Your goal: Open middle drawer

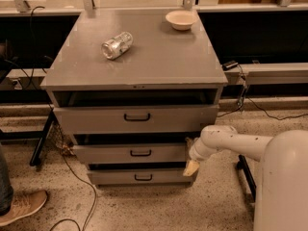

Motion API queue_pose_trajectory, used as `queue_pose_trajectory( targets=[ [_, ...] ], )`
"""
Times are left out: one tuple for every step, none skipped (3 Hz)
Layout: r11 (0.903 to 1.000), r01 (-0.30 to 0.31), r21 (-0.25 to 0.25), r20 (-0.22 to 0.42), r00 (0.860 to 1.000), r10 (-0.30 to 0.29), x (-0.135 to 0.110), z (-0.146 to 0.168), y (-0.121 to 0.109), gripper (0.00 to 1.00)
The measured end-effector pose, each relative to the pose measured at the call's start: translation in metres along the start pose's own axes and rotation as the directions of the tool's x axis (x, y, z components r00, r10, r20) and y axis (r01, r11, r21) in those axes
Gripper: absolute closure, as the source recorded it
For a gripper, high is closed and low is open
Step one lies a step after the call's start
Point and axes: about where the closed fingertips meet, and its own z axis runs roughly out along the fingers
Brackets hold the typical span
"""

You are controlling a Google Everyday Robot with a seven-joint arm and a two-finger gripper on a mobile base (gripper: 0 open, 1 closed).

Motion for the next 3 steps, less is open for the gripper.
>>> queue_pose_trajectory(
  targets=[
    [1.0,-0.001,-0.009,-0.003,1.0,0.001,0.0008,0.0017,0.0008,0.43],
    [1.0,-0.001,-0.009,-0.003,1.0,0.001,-0.001,-0.0029,-0.0002,0.66],
    [1.0,-0.001,-0.009,-0.003,1.0,0.001,-0.0021,-0.006,-0.0008,0.89]
  ],
)
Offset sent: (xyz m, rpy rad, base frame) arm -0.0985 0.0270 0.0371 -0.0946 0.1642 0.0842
